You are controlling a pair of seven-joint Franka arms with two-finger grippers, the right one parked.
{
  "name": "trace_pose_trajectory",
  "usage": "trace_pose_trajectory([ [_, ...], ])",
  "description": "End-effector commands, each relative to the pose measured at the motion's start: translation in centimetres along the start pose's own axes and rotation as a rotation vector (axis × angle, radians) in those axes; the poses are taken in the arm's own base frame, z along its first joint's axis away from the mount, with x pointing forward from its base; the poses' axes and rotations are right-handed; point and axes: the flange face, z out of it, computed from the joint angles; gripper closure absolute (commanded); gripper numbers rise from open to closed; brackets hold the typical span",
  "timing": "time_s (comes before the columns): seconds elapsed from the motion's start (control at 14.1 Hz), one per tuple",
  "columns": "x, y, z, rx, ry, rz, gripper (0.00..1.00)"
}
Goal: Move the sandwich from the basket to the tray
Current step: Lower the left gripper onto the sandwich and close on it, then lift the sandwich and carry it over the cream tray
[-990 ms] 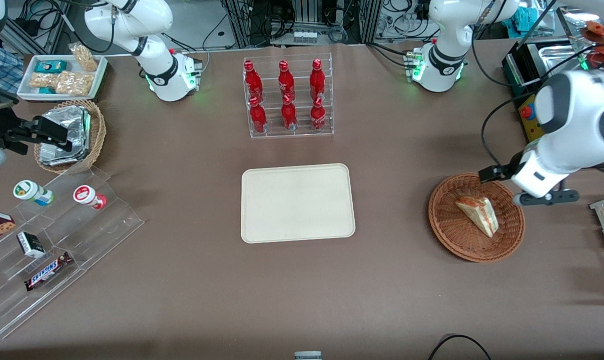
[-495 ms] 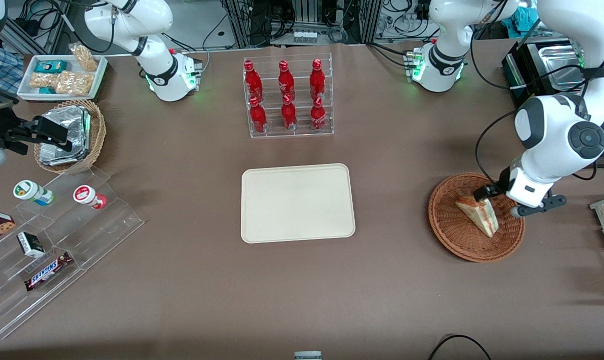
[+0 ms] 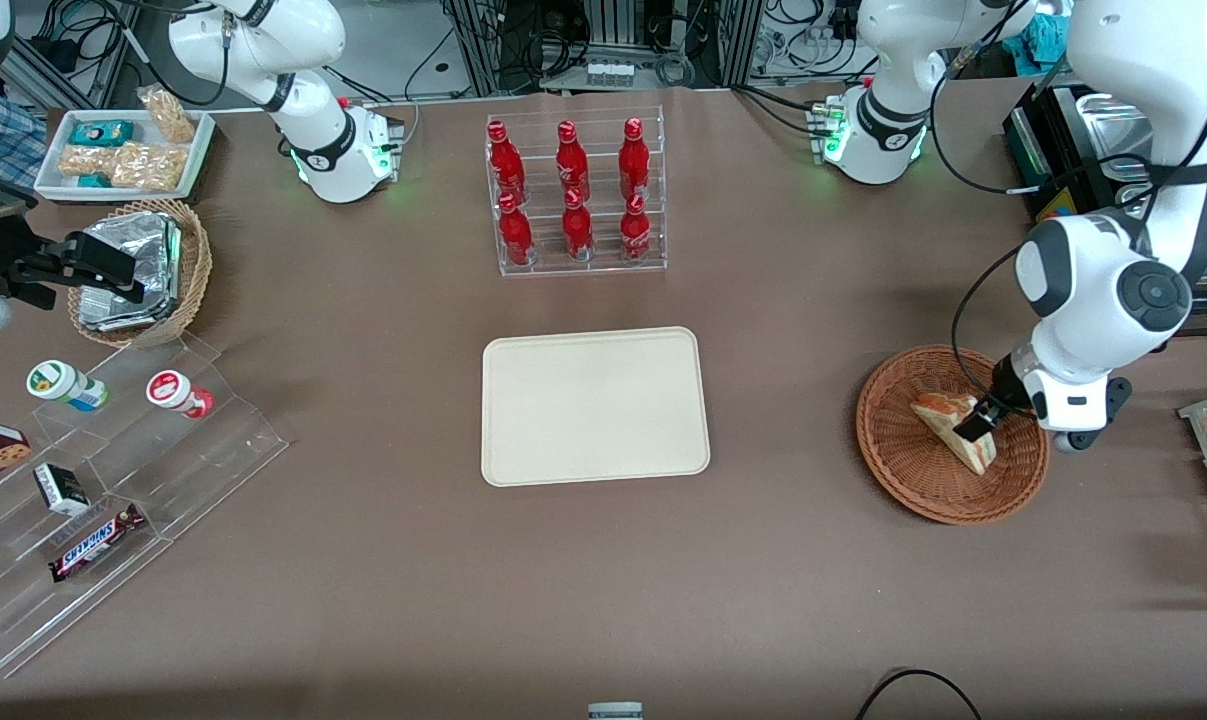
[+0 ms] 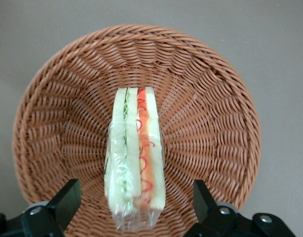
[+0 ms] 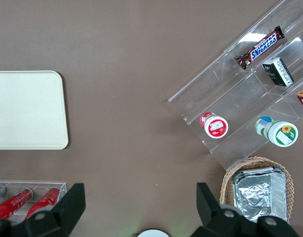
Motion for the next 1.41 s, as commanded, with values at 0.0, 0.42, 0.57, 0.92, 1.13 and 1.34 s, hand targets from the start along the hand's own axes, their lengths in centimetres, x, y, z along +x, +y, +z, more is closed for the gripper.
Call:
trace_pose_trajectory([
  [0.0, 0.0, -0.1, 2.3, 0.009, -0.016, -0.054, 0.00],
  [0.42, -0.5, 0.3, 2.3, 0.044, -0.042, -0.032, 0.91],
  [0.57, -0.7, 1.3, -1.1, 0.089, -0.076, 0.006, 0.93],
  [0.92, -6.6, 9.4, -7.0, 0.160, -0.152, 0.417, 0.95],
  [1.13, -11.6, 13.6, -6.8, 0.143, -0.151, 0.623, 0.99],
  [1.34, -20.8, 20.2, -4.3, 0.055, -0.201, 0.680, 1.00],
])
